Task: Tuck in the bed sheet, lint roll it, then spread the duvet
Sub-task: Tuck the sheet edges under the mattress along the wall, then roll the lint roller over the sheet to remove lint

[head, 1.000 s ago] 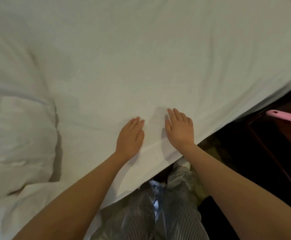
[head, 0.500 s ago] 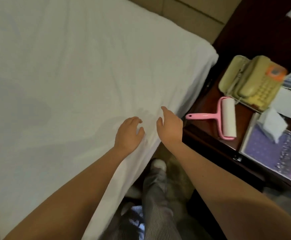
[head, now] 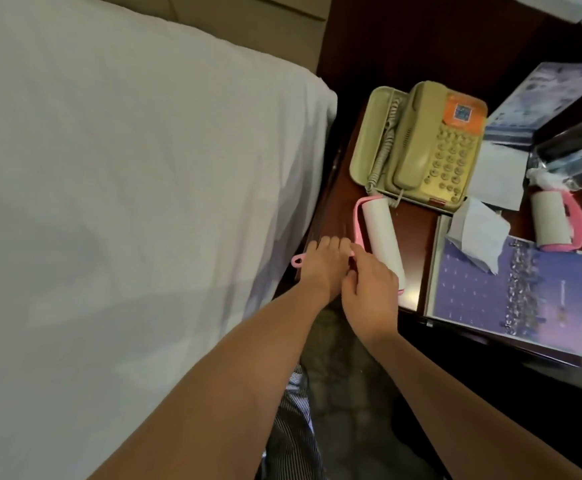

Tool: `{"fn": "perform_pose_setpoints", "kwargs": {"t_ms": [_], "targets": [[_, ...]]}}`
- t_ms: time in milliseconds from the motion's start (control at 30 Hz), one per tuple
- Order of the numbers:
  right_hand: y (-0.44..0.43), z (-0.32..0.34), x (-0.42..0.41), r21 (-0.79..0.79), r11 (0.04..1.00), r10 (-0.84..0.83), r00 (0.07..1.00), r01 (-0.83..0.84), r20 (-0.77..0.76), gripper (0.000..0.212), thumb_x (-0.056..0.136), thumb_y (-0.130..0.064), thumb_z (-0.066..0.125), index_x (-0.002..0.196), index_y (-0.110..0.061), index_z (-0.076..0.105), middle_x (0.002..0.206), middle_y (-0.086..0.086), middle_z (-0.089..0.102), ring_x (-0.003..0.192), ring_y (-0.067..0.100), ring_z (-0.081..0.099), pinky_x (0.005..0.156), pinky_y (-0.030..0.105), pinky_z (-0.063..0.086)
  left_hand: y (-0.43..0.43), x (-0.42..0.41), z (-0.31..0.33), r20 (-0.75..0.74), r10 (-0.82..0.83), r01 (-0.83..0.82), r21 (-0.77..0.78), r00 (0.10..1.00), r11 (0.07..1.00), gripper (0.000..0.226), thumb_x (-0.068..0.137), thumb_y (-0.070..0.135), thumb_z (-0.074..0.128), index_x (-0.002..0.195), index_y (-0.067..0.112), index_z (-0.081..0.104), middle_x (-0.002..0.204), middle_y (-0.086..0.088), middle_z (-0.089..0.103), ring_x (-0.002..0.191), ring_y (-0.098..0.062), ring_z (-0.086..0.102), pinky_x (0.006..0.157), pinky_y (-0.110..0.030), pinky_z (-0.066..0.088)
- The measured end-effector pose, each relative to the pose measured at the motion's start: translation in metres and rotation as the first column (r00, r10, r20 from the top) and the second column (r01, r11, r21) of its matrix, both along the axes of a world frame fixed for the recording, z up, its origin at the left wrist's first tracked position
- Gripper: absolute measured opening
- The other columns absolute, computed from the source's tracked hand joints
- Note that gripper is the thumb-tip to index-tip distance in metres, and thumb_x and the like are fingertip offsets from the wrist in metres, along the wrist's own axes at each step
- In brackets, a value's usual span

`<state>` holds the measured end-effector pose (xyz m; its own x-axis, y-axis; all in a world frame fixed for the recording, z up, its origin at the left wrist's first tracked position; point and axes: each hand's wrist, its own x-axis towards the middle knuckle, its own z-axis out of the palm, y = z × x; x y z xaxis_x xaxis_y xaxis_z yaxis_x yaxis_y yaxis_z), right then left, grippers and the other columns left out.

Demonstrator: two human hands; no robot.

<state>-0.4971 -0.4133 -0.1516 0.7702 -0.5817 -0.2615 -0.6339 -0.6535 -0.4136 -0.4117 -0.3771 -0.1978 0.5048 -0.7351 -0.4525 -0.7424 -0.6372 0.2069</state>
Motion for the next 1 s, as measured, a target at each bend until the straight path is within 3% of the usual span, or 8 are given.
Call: {"fn": "perform_pose_setpoints", "kwargs": {"t_ms": [200, 367, 467, 567, 667, 767, 867, 1000], "targets": [[0.015, 0.017, 0.006, -0.078, 0.996, -0.037, 0.982, 0.052, 0.187, 0.042, 0.089, -0.003, 0.047, 0.13, -0.008, 0.051, 0.12, 0.011, 0.06, 0.109, 0.03, 0.055, 0.096, 0.039, 0.037, 0.017, 0.016, 0.014, 0.014, -0.138, 0.139, -0.147, 0.99, 0.979, 0.044, 0.091, 0.006, 0.051, 0.13, -0.001, 0.032, 0.124, -0.013, 0.044, 0.111, -0.023, 0.055, 0.085, -0.031, 0.048], [0.037, 0.048, 0.047, -0.228, 0.974, 0.082, 0.941, -0.005, 0.33, 0.044, 0.085, -0.015, 0.036, 0.123, -0.005, 0.055, 0.112, 0.012, 0.062, 0.107, 0.024, 0.052, 0.091, 0.034, 0.034, 0.071, 0.046, 0.058, -0.221, 0.251, -0.326, -0.442, 0.942, 0.836, 0.024, 0.099, 0.023, 0.042, 0.093, 0.003, 0.055, 0.073, -0.001, 0.05, 0.063, -0.019, 0.058, 0.055, -0.024, 0.037], [0.05, 0.058, 0.08, -0.282, 0.959, 0.148, 0.912, -0.038, 0.383, 0.045, 0.081, -0.013, 0.037, 0.122, -0.005, 0.055, 0.11, 0.012, 0.064, 0.103, 0.019, 0.047, 0.084, 0.031, 0.028, 0.107, 0.08, 0.087, -0.331, 0.447, -0.551, -0.382, 0.831, 0.742, 0.013, 0.099, 0.022, 0.043, 0.092, 0.011, 0.044, 0.076, -0.002, 0.051, 0.069, -0.022, 0.055, 0.06, -0.027, 0.034], [0.061, 0.064, 0.116, -0.219, 0.976, 0.076, 0.917, 0.013, 0.392, 0.049, 0.083, -0.015, 0.034, 0.128, -0.007, 0.053, 0.118, 0.012, 0.06, 0.104, 0.024, 0.052, 0.089, 0.032, 0.027, 0.148, 0.126, 0.106, -0.166, 0.542, -0.564, -0.332, 0.824, 0.756, 0.027, 0.098, 0.025, 0.042, 0.113, 0.003, 0.045, 0.095, -0.019, 0.062, 0.089, -0.04, 0.059, 0.069, -0.039, 0.041], [0.06, 0.064, 0.154, -0.15, 0.989, 0.036, 0.953, 0.009, 0.3, 0.051, 0.084, -0.015, 0.034, 0.131, -0.008, 0.05, 0.13, 0.013, 0.053, 0.115, 0.031, 0.05, 0.096, 0.039, 0.028, 0.171, 0.166, 0.112, -0.039, 0.591, -0.582, -0.245, 0.805, 0.776, 0.035, 0.098, 0.028, 0.04, 0.123, 0.003, 0.041, 0.099, -0.025, 0.062, 0.094, -0.044, 0.058, 0.071, -0.042, 0.042], [0.043, 0.058, 0.196, -0.235, 0.962, 0.169, 0.98, -0.141, 0.104, 0.054, 0.083, -0.018, 0.03, 0.134, -0.007, 0.047, 0.142, 0.014, 0.042, 0.125, 0.033, 0.043, 0.101, 0.045, 0.028, 0.166, 0.196, 0.114, -0.026, 0.656, -0.641, -0.243, 0.754, 0.728, 0.036, 0.099, 0.027, 0.037, 0.125, 0.001, 0.036, 0.098, -0.025, 0.061, 0.091, -0.044, 0.058, 0.064, -0.038, 0.036], [0.013, 0.046, 0.244, -0.17, 0.952, 0.233, 0.961, -0.257, -0.148, 0.055, 0.095, -0.021, 0.033, 0.148, -0.015, 0.021, 0.157, 0.006, 0.012, 0.143, 0.025, 0.012, 0.114, 0.042, 0.008, 0.136, 0.224, 0.105, -0.014, 0.703, -0.682, -0.256, 0.711, 0.685, 0.041, 0.101, 0.029, 0.034, 0.129, 0.0, 0.032, 0.102, -0.023, 0.06, 0.093, -0.042, 0.059, 0.065, -0.037, 0.036], [-0.025, 0.02, 0.289, -0.082, 0.956, 0.253, 0.934, -0.281, -0.253, 0.061, 0.098, -0.03, 0.034, 0.151, -0.017, 0.005, 0.159, 0.004, -0.004, 0.146, 0.023, -0.006, 0.116, 0.042, -0.005, 0.08, 0.258, 0.087, 0.055, 0.704, -0.688, -0.171, 0.708, 0.705, 0.047, 0.103, 0.031, 0.025, 0.135, -0.003, 0.03, 0.114, -0.021, 0.059, 0.103, -0.038, 0.058, 0.074, -0.04, 0.041]]}}
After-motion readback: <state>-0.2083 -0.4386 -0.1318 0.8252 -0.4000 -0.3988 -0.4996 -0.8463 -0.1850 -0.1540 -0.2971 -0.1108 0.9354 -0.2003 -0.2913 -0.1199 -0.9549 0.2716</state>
